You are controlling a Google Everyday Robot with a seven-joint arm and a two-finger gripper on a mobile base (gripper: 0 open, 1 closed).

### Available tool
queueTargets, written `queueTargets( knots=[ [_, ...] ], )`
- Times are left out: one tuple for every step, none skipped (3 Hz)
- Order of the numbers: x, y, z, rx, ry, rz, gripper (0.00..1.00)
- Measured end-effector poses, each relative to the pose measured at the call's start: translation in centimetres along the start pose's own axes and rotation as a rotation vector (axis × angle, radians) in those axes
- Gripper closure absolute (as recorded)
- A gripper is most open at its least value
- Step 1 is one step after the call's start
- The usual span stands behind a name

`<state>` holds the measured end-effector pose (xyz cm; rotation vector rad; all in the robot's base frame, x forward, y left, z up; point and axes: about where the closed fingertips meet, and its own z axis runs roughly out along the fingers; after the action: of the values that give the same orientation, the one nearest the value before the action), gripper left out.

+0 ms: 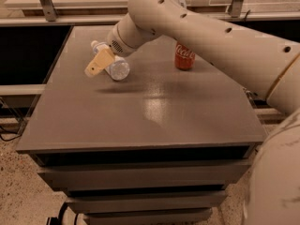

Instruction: Place blue plastic bottle upright

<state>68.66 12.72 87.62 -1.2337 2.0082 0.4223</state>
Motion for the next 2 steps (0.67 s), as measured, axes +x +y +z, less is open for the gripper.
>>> queueTargets(
  knots=[
    [0.2, -0.41, 0.61, 0.003, -0.007, 0.019, 0.0],
    [-0.21, -0.68, 1.21, 0.006, -0.005, 0.023, 0.0]
  ],
)
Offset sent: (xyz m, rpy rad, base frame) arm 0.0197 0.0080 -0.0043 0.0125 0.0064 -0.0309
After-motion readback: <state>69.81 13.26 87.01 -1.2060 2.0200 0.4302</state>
